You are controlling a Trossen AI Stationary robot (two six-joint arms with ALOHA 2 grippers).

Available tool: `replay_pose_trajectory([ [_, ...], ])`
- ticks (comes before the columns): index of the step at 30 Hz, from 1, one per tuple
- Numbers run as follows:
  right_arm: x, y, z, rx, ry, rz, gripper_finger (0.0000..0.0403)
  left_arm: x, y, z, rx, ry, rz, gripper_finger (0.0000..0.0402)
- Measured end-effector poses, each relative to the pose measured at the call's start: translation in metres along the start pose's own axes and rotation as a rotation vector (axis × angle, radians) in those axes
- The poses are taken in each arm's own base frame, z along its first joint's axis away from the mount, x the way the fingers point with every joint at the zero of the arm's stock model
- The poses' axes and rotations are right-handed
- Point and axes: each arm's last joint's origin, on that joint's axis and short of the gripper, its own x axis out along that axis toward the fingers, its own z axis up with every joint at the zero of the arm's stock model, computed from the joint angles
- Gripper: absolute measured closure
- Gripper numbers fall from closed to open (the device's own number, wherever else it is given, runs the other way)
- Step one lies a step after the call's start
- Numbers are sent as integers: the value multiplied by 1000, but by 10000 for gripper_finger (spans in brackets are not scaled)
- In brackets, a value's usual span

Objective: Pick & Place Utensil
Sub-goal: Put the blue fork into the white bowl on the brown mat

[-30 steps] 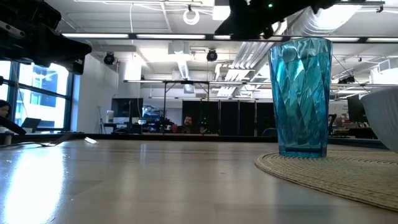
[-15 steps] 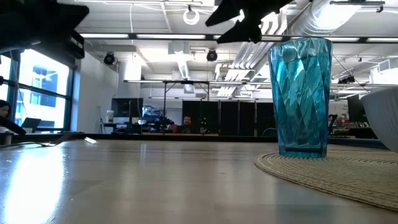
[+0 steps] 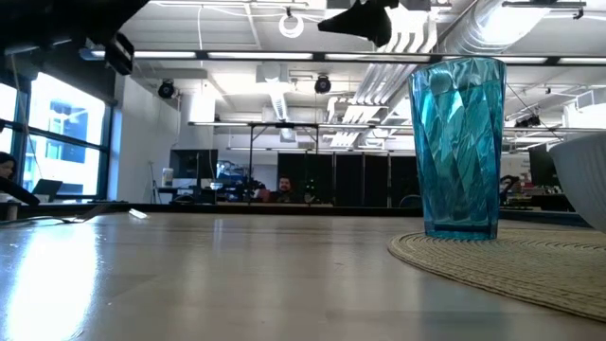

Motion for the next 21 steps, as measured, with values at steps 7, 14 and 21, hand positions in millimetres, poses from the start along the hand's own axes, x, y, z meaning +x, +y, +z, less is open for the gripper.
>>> replay_pose_trajectory([
  [7,0,1,0,-1,-3,2,29,11,-3,22,-9,339,245,401],
  [14,0,0,0,-1,-6,-11,29,17,-5,32,-84,667,426,356],
  [21,0,-1,1,-1,-18,-53,29,27,-3,32,-159,769,583,239],
])
